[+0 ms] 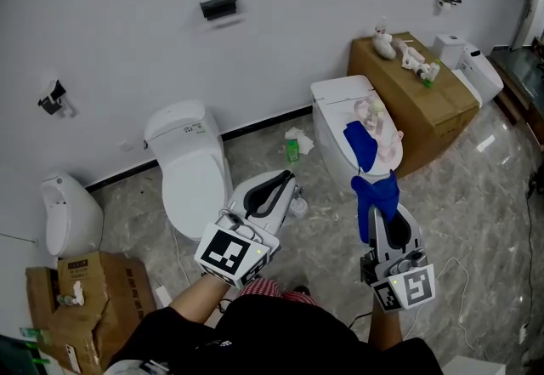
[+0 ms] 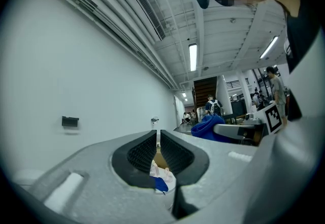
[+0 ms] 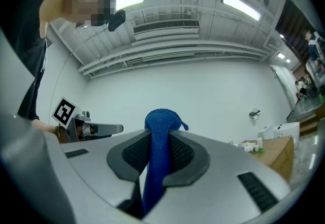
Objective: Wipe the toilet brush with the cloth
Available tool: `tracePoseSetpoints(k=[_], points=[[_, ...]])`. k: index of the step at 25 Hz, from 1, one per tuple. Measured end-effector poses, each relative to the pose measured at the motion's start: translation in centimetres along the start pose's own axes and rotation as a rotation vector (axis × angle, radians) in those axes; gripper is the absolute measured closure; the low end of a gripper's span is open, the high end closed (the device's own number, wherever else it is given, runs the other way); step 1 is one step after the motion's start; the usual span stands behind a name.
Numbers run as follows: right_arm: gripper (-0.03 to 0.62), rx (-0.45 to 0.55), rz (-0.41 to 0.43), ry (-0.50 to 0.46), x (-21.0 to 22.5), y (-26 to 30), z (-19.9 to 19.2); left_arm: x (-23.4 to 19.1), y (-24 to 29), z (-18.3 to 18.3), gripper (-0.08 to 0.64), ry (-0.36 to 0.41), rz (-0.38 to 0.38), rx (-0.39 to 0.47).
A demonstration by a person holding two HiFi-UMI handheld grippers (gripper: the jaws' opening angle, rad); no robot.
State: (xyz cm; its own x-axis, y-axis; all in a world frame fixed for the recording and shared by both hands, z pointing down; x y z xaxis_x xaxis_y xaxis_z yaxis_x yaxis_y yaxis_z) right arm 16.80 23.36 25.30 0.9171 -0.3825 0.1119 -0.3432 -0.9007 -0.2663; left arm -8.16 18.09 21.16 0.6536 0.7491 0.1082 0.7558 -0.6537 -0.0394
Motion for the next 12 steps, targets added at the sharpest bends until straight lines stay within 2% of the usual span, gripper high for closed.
tracePoseSetpoints(k=[12], points=[[0.528, 0.023, 0.012, 0.046, -0.3, 0.7, 0.2, -0.5, 0.9, -0.5, 0.552, -0.01, -0.029, -0.003]])
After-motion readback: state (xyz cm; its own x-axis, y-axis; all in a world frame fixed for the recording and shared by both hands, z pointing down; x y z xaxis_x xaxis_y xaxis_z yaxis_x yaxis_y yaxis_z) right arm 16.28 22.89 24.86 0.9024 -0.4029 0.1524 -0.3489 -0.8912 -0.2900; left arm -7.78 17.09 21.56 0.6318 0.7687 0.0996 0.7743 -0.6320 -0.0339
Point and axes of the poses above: the fingertips, and each gripper's own axes: y forward along the fingers, x to its right, z out of its top, the point moved 9 cm from there along -y, backward along the fingers, and after that the axes turned 6 degrees about -z, right-handed, at the moved point
